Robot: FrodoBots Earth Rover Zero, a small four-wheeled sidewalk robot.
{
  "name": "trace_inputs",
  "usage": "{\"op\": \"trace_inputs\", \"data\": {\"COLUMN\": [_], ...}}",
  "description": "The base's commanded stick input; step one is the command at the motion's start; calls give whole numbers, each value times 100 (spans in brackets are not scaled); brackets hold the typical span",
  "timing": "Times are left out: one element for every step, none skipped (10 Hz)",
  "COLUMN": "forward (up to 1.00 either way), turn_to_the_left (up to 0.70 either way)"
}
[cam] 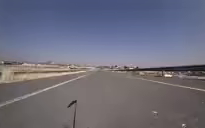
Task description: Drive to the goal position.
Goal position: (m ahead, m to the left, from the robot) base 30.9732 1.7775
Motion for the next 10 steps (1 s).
{"op": "trace_inputs", "data": {"forward": [100, 100, 100, 100, 100, 100, 100, 100, 100, 100], "turn_to_the_left": [0, 0, 0, 0, 0, 0, 0, 0, 0, 0]}}
